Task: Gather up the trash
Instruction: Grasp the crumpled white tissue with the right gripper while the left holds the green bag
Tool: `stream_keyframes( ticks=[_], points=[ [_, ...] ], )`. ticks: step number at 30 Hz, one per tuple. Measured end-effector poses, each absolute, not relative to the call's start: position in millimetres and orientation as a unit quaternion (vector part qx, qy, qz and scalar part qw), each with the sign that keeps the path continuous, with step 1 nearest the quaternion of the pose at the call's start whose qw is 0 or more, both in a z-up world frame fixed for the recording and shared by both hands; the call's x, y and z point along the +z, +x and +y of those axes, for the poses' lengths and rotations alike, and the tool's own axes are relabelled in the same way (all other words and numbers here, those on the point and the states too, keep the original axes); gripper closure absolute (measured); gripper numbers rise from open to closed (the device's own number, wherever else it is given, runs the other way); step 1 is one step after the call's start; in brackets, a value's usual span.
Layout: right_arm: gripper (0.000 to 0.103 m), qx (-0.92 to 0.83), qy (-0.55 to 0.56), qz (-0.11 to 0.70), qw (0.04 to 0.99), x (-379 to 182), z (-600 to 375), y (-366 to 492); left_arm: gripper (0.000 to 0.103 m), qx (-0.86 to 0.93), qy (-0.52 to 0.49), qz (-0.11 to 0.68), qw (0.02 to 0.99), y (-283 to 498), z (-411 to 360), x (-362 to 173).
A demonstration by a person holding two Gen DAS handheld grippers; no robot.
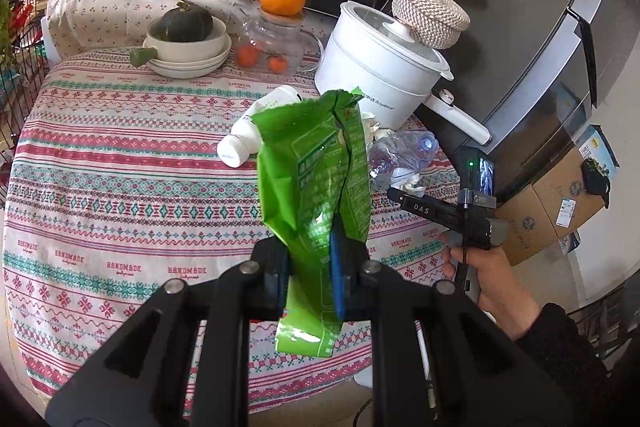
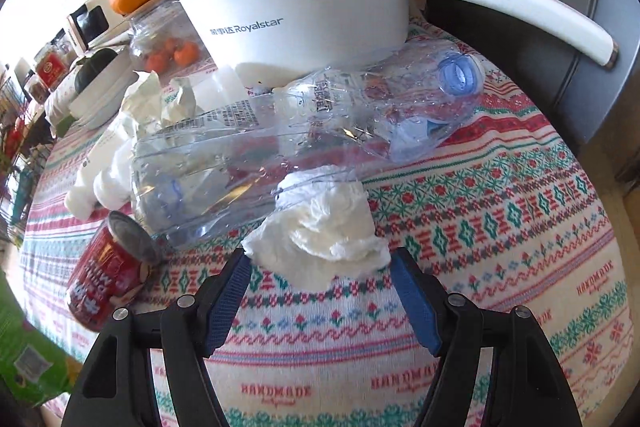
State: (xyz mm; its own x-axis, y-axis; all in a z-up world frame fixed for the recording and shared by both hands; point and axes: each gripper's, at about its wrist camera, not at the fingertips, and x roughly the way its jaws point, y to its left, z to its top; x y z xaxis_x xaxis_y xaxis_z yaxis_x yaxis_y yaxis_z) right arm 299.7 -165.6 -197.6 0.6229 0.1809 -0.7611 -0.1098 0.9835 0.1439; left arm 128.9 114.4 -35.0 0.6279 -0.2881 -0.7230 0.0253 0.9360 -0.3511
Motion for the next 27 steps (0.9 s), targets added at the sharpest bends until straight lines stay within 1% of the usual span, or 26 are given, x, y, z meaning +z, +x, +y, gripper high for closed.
stream_keyframes(
  ticks=[1,2,3,4,8,14,16,17,18,19,20,22,27],
  points=[
    [0.048,0.087,0.043,0.421,0.902,-198,-165,300,0.084,-0.089,-0.158,0.423,0.888,130,114,-35],
    [0.061,0.089,0.038,0.416,0.904,-199,-164,299,0.084,-0.091,-0.161,0.426,0.885,130,114,-35],
    [0.084,0.088,0.034,0.414,0.906,-199,-164,299,0.084,-0.092,-0.163,0.427,0.885,131,113,-35],
    [0.094,0.092,0.032,0.416,0.904,-200,-165,298,0.084,-0.093,-0.163,0.428,0.884,131,112,-35],
    [0.098,0.108,0.035,0.420,0.900,-196,-176,284,0.084,-0.102,-0.162,0.429,0.883,130,105,-36],
    [0.098,0.119,0.012,0.419,0.900,-181,-190,248,0.084,-0.115,-0.173,0.435,0.876,126,96,-35],
    [0.096,0.130,0.014,0.423,0.896,-179,-194,240,0.084,-0.118,-0.182,0.434,0.874,125,94,-33],
    [0.084,0.134,0.018,0.428,0.894,-179,-194,239,0.084,-0.116,-0.181,0.432,0.876,124,94,-32],
    [0.054,0.134,0.021,0.433,0.891,-179,-193,240,0.084,-0.110,-0.178,0.428,0.879,124,94,-31],
    [0.037,0.133,0.024,0.435,0.890,-181,-194,240,0.084,-0.103,-0.173,0.424,0.883,124,95,-29],
    [0.021,0.132,0.027,0.428,0.894,-182,-191,241,0.084,-0.096,-0.168,0.421,0.886,124,96,-29],
    [0.022,0.135,0.021,0.405,0.904,-183,-182,246,0.084,-0.086,-0.164,0.419,0.889,125,99,-29],
    [0.022,0.125,0.007,0.412,0.902,-198,-161,284,0.084,-0.077,-0.163,0.427,0.886,131,108,-34]
  ],
)
